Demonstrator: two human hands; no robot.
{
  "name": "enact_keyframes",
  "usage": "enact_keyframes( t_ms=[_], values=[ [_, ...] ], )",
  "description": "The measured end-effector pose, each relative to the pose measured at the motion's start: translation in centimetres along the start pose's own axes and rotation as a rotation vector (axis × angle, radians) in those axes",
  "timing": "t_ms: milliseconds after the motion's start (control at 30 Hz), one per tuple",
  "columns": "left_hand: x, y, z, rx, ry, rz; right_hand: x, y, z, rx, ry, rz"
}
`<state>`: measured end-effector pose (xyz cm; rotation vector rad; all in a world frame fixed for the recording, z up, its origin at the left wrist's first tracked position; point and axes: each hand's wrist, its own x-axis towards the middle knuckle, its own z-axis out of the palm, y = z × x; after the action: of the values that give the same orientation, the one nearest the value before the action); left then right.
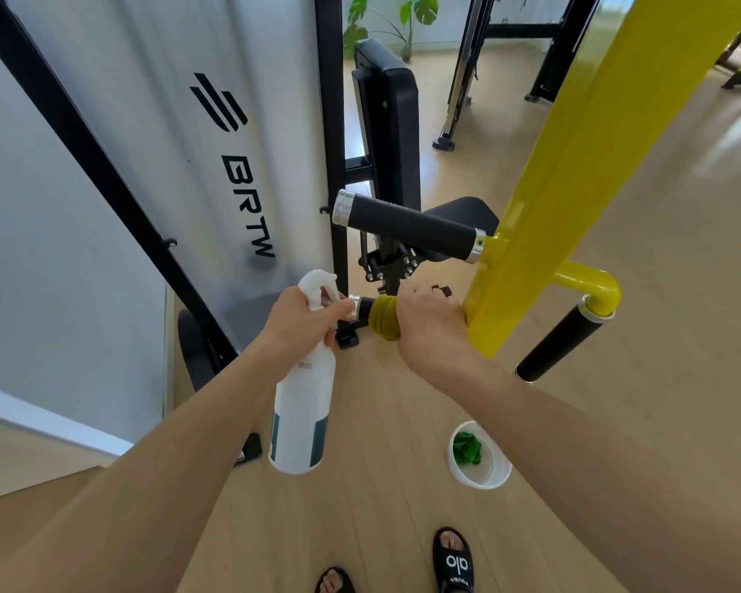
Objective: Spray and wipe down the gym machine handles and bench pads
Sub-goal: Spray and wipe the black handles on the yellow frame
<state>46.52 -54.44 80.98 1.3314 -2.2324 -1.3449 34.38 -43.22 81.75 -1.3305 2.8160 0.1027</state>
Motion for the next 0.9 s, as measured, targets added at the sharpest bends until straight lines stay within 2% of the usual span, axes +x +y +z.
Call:
enact_keyframes(
  t_ms=[67,133,200,267,400,467,567,700,767,900],
  values=[
    [-0.2,-0.1,-0.2,-0.01,-0.002,-0.015,1.4,-0.1,-1.4,0.15,-0.234,0.051],
    [-0.3,-0.4,-0.6,-0.001,0.001,-0.012,2.7,-0.4,-2.7,0.257,-0.459,-0.006],
    [-0.3,-0.6,-1.0,0.004,0.008,-0.014,3.6,-1.3,-3.1,0.36,-0.572,-0.074],
    [-0.2,-0.9,-1.3,-0.01,0.009,-0.034,3.6,-3.2,-2.5,0.362,-0.48,-0.146],
    [0.1,-1.2,-1.8,-0.033,0.017,-0.046,1.6,-5.3,-0.1,0.104,0.051,-0.23],
    [0.1,-1.3,-1.7,-0.05,0.033,-0.035,1.0,-4.8,0.3,0.014,0.173,-0.281],
    [0.2,-1.2,-1.1,-0.077,0.039,-0.029,0.3,-2.6,0.5,-0.12,0.183,-0.327],
    [0.3,-0.7,-0.7,-0.168,0.002,-0.023,-1.0,0.1,0.7,-0.337,0.124,-0.224],
    [0.4,-0.6,-0.4,-0.149,-0.017,-0.001,-1.3,0.1,0.6,-0.331,0.062,-0.169],
    [0.8,-0.2,-0.1,-0.083,0.001,0.011,0.0,-0.3,-0.6,-0.116,-0.003,-0.131]
  ],
)
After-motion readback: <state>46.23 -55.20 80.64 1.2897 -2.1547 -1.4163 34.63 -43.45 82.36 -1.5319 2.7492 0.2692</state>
